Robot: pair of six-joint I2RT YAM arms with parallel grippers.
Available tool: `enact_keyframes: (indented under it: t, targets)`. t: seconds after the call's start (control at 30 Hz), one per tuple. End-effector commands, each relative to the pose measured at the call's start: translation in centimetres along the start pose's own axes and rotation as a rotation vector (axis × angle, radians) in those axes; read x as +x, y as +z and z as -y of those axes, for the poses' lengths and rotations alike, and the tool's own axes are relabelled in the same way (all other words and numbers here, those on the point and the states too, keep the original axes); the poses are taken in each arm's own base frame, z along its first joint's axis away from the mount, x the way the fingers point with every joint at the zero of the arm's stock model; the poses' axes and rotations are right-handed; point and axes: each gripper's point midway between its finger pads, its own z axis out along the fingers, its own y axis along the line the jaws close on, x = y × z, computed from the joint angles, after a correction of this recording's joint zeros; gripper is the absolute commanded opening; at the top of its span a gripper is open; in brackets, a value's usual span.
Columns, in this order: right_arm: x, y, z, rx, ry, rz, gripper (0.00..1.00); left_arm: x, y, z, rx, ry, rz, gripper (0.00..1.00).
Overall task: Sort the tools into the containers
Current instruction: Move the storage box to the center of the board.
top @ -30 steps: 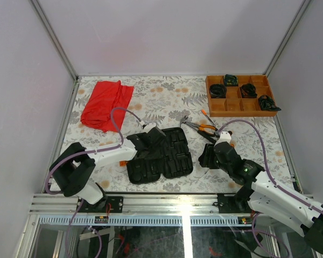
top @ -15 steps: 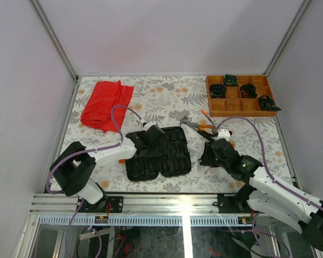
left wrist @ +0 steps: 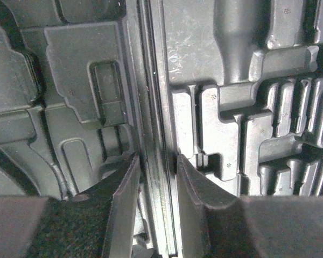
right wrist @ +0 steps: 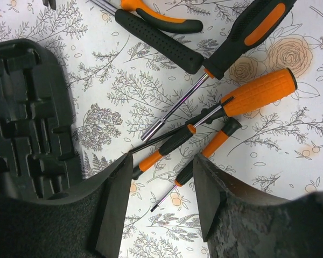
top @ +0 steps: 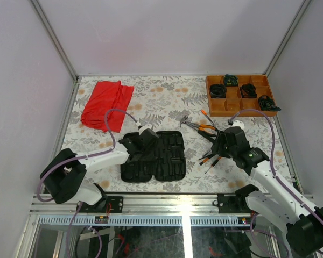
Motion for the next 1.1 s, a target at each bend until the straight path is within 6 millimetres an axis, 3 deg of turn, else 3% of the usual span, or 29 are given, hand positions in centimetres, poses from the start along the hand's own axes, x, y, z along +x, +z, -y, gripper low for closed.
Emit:
enact_keyframes:
  t: [0.0,0.3,0.6,0.8,0.87,0.97,1.07]
  targets:
    - [-1.6,-1.0,-0.3,-0.01,0.024,0.054,0.56,3.1,-0.7,-2.7,-0.042,0.031,-0.088,0.29]
    - [-1.7,-1.7,0.4,0.005,0.01,0.082,0.64,4.4,-1.0,-1.9,0.025,-0.043,-0.12,0.31]
    - [-3.1,-3.5,1.0,0.047,-0.006,0.118,0.67,2.2,0.9,1.1,0.04,-0.119,-0.109,0.31]
    - [-2.6,-3.4,1.3,0.057,0.011,0.108,0.68,0.9,1.9,2.5,0.045,-0.101,-0.107,0.3]
    - [-2.3,-2.8,1.0,0.056,0.016,0.078,0.69,0.5,2.1,2.7,0.042,-0.093,-0.103,0.31]
    - [-1.4,-1.7,-1.6,-0.05,-0.029,-0.033,0.7,0.1,2.5,3.2,0.037,-0.083,-0.104,0.32]
    - [-1.8,-1.2,-2.1,-0.069,-0.035,-0.026,0.7,-0.3,2.3,3.5,0.046,-0.087,-0.095,0.4]
